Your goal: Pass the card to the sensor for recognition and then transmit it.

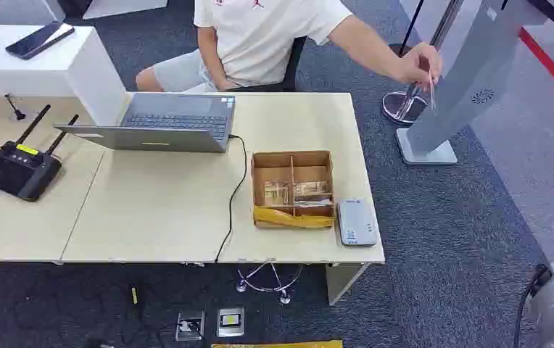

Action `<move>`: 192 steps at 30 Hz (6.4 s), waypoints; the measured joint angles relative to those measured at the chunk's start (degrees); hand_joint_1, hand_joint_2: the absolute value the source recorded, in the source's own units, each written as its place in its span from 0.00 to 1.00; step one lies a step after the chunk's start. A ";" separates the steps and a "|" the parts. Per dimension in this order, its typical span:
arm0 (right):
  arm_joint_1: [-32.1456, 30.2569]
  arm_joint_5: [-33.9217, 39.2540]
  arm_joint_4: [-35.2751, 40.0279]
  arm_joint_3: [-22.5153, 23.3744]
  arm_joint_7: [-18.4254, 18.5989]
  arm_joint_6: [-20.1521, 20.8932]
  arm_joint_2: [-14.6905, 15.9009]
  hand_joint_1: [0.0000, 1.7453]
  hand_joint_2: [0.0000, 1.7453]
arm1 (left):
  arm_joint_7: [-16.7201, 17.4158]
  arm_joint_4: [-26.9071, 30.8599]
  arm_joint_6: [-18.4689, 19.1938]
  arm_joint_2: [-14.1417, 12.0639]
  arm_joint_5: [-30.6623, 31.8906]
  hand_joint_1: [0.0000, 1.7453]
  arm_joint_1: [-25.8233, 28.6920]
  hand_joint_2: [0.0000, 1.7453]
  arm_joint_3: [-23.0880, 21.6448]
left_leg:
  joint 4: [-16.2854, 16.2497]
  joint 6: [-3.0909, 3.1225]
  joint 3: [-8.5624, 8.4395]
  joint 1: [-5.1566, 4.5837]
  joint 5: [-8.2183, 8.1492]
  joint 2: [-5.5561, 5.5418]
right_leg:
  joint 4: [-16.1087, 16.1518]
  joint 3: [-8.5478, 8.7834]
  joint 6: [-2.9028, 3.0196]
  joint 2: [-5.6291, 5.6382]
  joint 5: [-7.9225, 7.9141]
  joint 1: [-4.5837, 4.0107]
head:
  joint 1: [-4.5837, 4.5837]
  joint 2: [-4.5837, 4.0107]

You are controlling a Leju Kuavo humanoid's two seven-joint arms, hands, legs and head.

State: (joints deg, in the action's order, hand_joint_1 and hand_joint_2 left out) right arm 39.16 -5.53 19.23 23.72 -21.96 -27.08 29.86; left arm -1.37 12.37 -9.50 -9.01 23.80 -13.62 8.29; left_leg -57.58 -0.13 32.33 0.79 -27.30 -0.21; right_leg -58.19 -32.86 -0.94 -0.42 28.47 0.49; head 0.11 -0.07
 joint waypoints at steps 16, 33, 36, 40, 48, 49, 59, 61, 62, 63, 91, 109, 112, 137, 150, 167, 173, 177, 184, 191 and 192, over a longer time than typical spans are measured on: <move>15.83 -25.73 11.00 -32.03 -3.17 -6.58 -14.52 0.00 1.00 | 3.77 3.24 1.08 -4.02 5.64 0.00 -12.39 0.00 -2.82 | 0.01 -0.24 0.17 0.06 0.46 0.06 | -0.32 -0.44 0.20 0.11 -0.32 -0.08 | 0.02 0.00; 23.23 -38.82 11.26 -54.47 -3.80 -4.88 -27.26 0.00 1.00 | 2.22 3.70 6.87 -6.29 11.41 0.00 -12.42 0.00 -2.84 | 0.01 -0.27 0.17 0.07 0.47 0.07 | -0.30 -0.49 0.21 0.13 -0.32 -0.10 | -0.04 0.00; 23.41 -39.04 11.26 -56.16 -3.02 -3.96 -27.52 0.00 1.00 | 2.22 3.74 7.44 -6.47 12.31 0.00 -12.48 0.00 -2.89 | 0.00 -0.28 0.16 0.06 0.45 0.07 | -0.28 -0.50 0.21 0.13 -0.32 -0.09 | -0.04 0.00; 23.40 -39.13 11.26 -57.44 -1.84 -3.72 -27.50 0.00 1.00 | 2.22 4.00 7.73 -6.53 13.62 0.00 -12.49 0.00 -2.95 | -0.01 -0.29 0.16 0.06 0.45 0.08 | -0.28 -0.54 0.21 0.18 -0.33 -0.09 | -0.04 0.00; 23.02 -39.56 11.26 -58.54 0.39 -2.08 -26.60 1.00 1.00 | 2.22 4.20 10.09 -6.53 16.68 0.00 -13.08 0.00 -3.89 | -0.02 -0.32 0.16 0.07 0.43 0.15 | -0.28 -0.61 0.22 0.29 -0.34 -0.10 | -0.04 0.00; 22.98 -39.56 11.28 -58.73 0.59 -1.68 -26.38 1.00 1.00 | 2.22 4.20 10.40 -6.53 17.09 0.00 -13.16 0.00 -3.98 | -0.02 -0.32 0.16 0.07 0.43 0.17 | -0.28 -0.61 0.22 0.31 -0.34 -0.10 | -0.04 0.00; 22.30 -39.56 12.66 -59.63 2.29 3.91 -24.31 1.00 1.00 | 0.34 4.50 13.95 -6.77 21.18 0.00 -13.77 0.00 -5.31 | -0.02 -0.32 0.17 0.07 0.43 0.20 | -0.28 -0.63 0.22 0.36 -0.34 -0.09 | -0.04 0.00; 22.09 -39.76 13.03 -59.65 2.34 4.13 -23.98 1.00 1.00 | -0.14 4.53 14.50 -6.86 21.86 0.00 -13.88 0.00 -5.60 | -0.02 -0.32 0.17 0.07 0.43 0.20 | -0.28 -0.63 0.22 0.37 -0.34 -0.09 | -0.04 0.00; 21.95 -39.83 13.18 -59.67 2.34 4.30 -23.85 1.00 1.00 | -0.45 4.53 14.88 -6.88 22.34 0.00 -13.96 0.00 -5.75 | -0.02 -0.32 0.17 0.07 0.42 0.20 | -0.28 -0.63 0.22 0.38 -0.34 -0.09 | -0.04 0.00; 21.79 -39.91 13.25 -59.67 2.34 4.37 -23.78 1.00 1.00 | -0.86 4.55 15.33 -6.90 22.90 0.00 -14.04 0.00 -5.82 | -0.02 -0.33 0.17 0.07 0.42 0.21 | -0.28 -0.63 0.22 0.38 -0.34 -0.09 | -0.07 0.00; 21.02 -40.33 13.49 -60.31 3.41 6.34 -22.30 1.00 1.00 | -2.70 4.63 15.20 -8.26 27.98 0.00 -14.75 0.00 -8.48 | -0.02 -0.33 0.19 0.07 0.42 0.25 | -0.28 -0.67 0.22 0.40 -0.34 -0.10 | -0.04 0.00; 10.86 -41.34 17.16 -54.84 7.39 11.12 -9.84 1.00 1.00 | -12.60 2.54 -3.48 -5.20 32.17 0.00 3.90 0.00 -8.61 | -0.04 -0.21 0.08 -0.08 -0.18 1.00 | -0.04 -0.68 0.22 1.01 -0.20 0.07 | -0.02 0.00; 9.42 -41.18 18.04 -54.32 7.32 11.23 -9.10 1.00 1.00 | -12.32 2.41 -3.03 -4.72 32.04 0.00 4.19 0.00 -8.61 | -0.02 -0.13 0.14 -0.05 -0.11 0.59 | -0.03 -0.59 0.20 0.52 -0.18 0.06 | -0.04 0.00; -2.06 -42.16 21.92 -50.65 7.97 13.29 -7.19 1.00 1.00 | -11.07 0.96 -3.59 -6.97 28.50 0.00 6.01 0.00 -8.39 | -0.01 -0.18 0.15 0.04 -0.02 0.38 | -0.06 -0.50 0.22 0.45 -0.18 -0.06 | 0.00 0.00; -12.98 -44.37 35.09 -50.45 11.80 17.29 -7.50 1.00 1.00 | -10.17 0.61 -4.38 -4.10 28.66 0.00 6.06 0.00 -8.33 | 0.00 -0.19 0.13 0.05 -0.02 0.38 | -0.06 -0.50 0.22 0.44 -0.18 -0.07 | -0.02 0.00; -16.27 -44.55 42.71 -50.43 12.24 17.66 -7.98 1.00 1.00 | -10.17 0.46 -3.81 -2.47 29.64 0.00 5.99 0.00 -8.33 | 0.00 -0.19 0.13 0.05 -0.01 0.38 | -0.06 -0.48 0.22 0.44 -0.18 -0.07 | -0.02 0.00; -16.28 -44.74 42.65 -50.73 11.65 17.64 -8.66 1.00 1.00 | -10.17 0.37 -3.77 -2.07 29.81 0.00 5.95 0.00 -8.33 | 0.00 -0.20 0.13 0.05 -0.01 0.38 | -0.06 -0.48 0.22 0.44 -0.18 -0.07 | -0.02 0.00; -16.27 -45.03 42.17 -51.19 11.25 17.57 -9.20 1.00 1.00 | -10.17 0.33 -3.35 -1.90 29.77 0.00 5.94 0.00 -8.33 | 0.01 -0.19 0.14 0.05 -0.01 0.38 | -0.06 -0.48 0.22 0.44 -0.18 -0.07 | 0.02 0.00; -16.24 -45.07 40.52 -51.89 10.23 17.51 -10.01 1.00 1.00 | -10.17 0.31 -3.18 -1.59 29.73 0.00 5.91 0.00 -8.35 | 0.01 -0.19 0.14 0.05 -0.01 0.38 | -0.06 -0.48 0.22 0.44 -0.18 -0.07 | 0.00 0.00; -16.18 -45.14 38.84 -52.35 10.03 17.57 -10.82 1.00 1.00 | -10.17 0.31 -3.07 -1.42 29.64 0.00 5.91 0.00 -8.33 | 0.01 -0.19 0.13 0.05 -0.01 0.38 | -0.06 -0.48 0.22 0.44 -0.18 -0.07 | -0.02 0.00; -16.17 -45.14 38.71 -52.39 10.01 17.57 -10.89 1.00 1.00 | -10.17 0.31 -3.05 -1.42 29.64 0.00 5.91 0.00 -8.33 | 0.01 -0.20 0.13 0.05 -0.01 0.38 | -0.06 -0.48 0.22 0.44 -0.18 -0.07 | 0.00 0.00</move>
State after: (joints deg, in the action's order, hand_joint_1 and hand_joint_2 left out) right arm 22.99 -50.66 57.94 -28.68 -11.96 -9.51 18.97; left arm -11.54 12.68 -12.55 -10.43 53.44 -7.71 -0.04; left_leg -57.58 -0.32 32.46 0.83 -27.31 0.17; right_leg -58.25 -33.34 -0.72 0.02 28.29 0.43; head 0.11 -0.07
